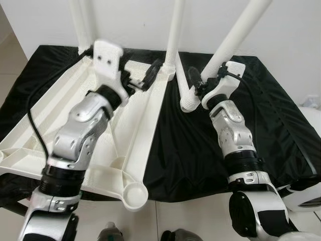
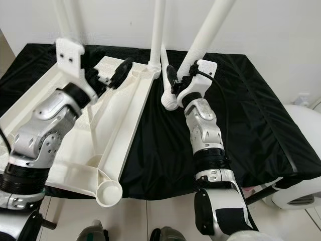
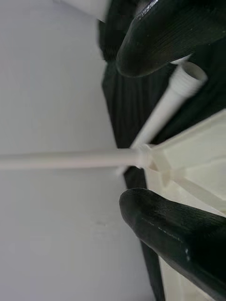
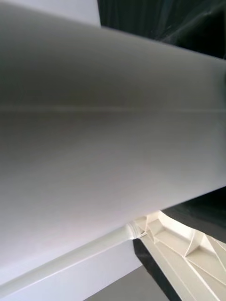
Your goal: Building children table
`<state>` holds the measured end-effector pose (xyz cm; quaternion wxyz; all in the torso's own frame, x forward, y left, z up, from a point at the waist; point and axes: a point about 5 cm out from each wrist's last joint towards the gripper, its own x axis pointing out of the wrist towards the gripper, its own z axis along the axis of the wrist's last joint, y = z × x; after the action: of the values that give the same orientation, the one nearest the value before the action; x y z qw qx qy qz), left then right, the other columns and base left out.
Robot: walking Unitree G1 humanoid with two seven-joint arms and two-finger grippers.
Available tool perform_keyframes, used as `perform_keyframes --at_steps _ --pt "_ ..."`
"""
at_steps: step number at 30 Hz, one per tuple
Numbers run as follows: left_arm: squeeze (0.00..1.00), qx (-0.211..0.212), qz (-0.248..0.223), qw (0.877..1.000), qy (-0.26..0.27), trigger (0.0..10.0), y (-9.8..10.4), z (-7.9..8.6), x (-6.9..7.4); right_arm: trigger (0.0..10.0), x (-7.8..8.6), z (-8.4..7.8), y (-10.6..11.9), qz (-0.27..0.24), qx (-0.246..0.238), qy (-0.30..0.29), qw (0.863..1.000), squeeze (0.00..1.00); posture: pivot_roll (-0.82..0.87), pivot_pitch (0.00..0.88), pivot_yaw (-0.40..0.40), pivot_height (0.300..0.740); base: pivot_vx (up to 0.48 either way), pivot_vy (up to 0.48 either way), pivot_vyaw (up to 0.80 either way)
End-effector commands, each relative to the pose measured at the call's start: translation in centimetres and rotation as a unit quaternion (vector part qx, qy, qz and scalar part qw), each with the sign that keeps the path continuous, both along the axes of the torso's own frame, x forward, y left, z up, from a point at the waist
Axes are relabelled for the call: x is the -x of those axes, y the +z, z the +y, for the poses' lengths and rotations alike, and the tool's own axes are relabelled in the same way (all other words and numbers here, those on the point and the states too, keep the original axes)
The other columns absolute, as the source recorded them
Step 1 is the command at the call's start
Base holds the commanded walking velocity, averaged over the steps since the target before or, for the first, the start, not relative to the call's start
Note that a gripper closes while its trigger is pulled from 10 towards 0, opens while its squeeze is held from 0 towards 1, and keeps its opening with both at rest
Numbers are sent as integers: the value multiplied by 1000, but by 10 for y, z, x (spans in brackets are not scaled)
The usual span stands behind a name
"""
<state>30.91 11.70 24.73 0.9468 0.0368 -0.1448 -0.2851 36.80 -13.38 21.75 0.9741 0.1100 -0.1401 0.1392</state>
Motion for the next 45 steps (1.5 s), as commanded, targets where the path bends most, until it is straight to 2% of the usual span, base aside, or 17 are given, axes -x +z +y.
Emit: perform_keyframes --at_steps 1,4,7,11,12,14,15,16,19,20,23,25,31,38,39,42,45 --pt "0 -24 -1 1000 2 10000 -7 1 2 10000 2 -5 7 -18 -4 -7 1000 0 72 0 -67 740 0 0 0" --pt "0 -57 7 998 -8 10000 -19 11 7 10000 4 -7 11 -27 -6 -10 1000 0 70 0 -68 740 0 0 0" --pt "0 -68 14 998 -13 10000 -24 15 8 10000 5 -8 13 -30 -7 -10 999 0 70 0 -68 740 0 0 0" --pt "0 -142 51 987 -55 10000 -46 34 18 10000 8 -13 18 -41 -5 -11 999 0 76 0 -71 740 0 0 0" --pt "0 -142 51 987 -55 10000 -46 34 18 10000 8 -13 18 -41 -5 -11 999 0 76 0 -71 740 0 0 0" --pt "0 -194 78 974 -88 10000 -60 42 26 10000 9 -17 19 -43 -2 -14 999 0 82 0 -69 740 0 0 0" --pt "0 -194 78 974 -88 10000 -60 42 26 10000 9 -17 19 -43 -2 -14 999 0 82 0 -69 740 0 0 0" --pt "0 -224 105 960 -129 10000 -71 44 34 10000 10 -20 18 -44 1 -16 999 0 81 0 -66 740 0 0 0" --pt "0 -243 127 948 -163 10000 -77 45 41 10000 11 -22 18 -44 4 -18 999 0 79 0 -65 740 0 0 0" --pt "0 -243 127 948 -163 10000 -77 45 41 10000 11 -22 18 -44 4 -18 999 0 79 0 -65 740 0 0 0" --pt "0 -279 163 924 -203 10000 -87 51 50 10000 12 -25 17 -43 6 -22 999 0 74 0 -60 740 0 0 0" --pt "0 -290 177 915 -215 10000 -89 56 53 10000 13 -26 17 -43 6 -25 999 0 72 0 -57 740 0 0 0" --pt "0 -310 201 899 -235 10000 -89 66 59 10000 13 -29 18 -44 7 -30 999 0 72 0 -55 740 0 0 0" --pt "0 -323 199 896 -231 10000 -88 68 59 10000 14 -32 19 -45 5 -34 998 0 74 0 -56 740 0 0 0" --pt "0 -343 204 889 -223 10000 -95 65 58 10000 14 -32 22 -49 5 -35 998 0 69 0 -51 740 0 0 0" --pt "0 -359 210 884 -215 10000 -102 64 57 10000 14 -31 24 -52 4 -37 998 0 68 0 -50 740 0 0 0" --pt "0 -395 217 874 -183 10000 -115 63 48 10000 15 -35 27 -55 -1 -45 997 0 52 0 -38 740 0 0 0"
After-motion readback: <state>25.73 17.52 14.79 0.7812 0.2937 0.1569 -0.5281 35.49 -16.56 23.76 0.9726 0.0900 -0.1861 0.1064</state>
